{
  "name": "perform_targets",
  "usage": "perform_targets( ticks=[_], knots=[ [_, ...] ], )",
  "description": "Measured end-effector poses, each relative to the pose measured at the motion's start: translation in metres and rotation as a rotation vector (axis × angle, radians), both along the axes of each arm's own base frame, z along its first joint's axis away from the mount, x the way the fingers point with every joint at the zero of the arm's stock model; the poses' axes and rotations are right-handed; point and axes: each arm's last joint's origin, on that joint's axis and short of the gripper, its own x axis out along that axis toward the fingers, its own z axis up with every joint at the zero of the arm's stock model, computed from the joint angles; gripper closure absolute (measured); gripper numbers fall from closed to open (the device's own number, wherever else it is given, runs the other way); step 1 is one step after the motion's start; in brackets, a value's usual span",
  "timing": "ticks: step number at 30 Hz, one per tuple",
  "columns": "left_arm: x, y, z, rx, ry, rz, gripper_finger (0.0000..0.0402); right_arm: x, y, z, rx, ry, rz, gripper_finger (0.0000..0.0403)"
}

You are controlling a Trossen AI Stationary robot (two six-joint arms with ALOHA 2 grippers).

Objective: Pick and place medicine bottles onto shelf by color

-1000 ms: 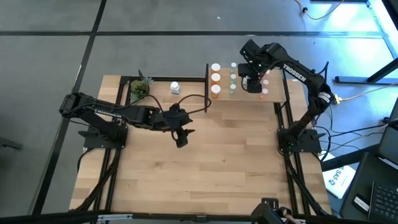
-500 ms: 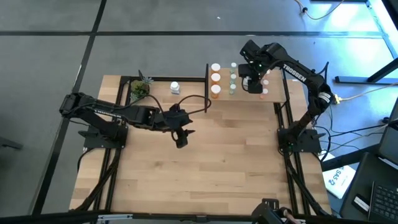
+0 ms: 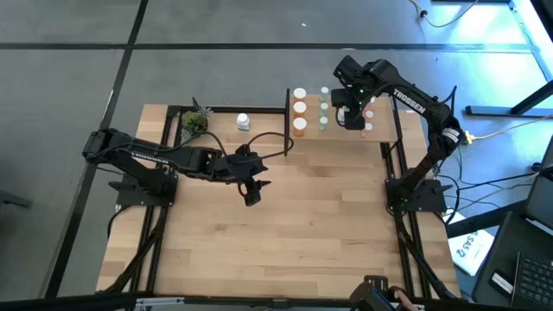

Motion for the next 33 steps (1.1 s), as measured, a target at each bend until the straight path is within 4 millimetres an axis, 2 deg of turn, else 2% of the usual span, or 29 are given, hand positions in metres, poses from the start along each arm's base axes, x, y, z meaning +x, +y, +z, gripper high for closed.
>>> perform_targets(
  ticks=[4,16,24,33],
  knots=[
    [0.000,0.000,0.000,0.001,0.000,-0.001,0.0195,-0.001,0.000,0.002,-0.017,0.014,-0.004,0.0188],
    [0.000,0.000,0.000,0.000,0.000,0.000,0.0195,-0.004,0.002,0.030,-0.073,-0.003,-0.011,0.0187],
    [0.000,-0.001,0.000,-0.012,0.002,-0.015,0.0195,-0.003,0.005,0.025,0.003,-0.030,0.005,0.0187],
    [0.000,-0.001,0.000,-0.018,0.003,-0.023,0.0195,0.000,0.002,0.017,-0.003,-0.038,0.006,0.0187]
  ],
)
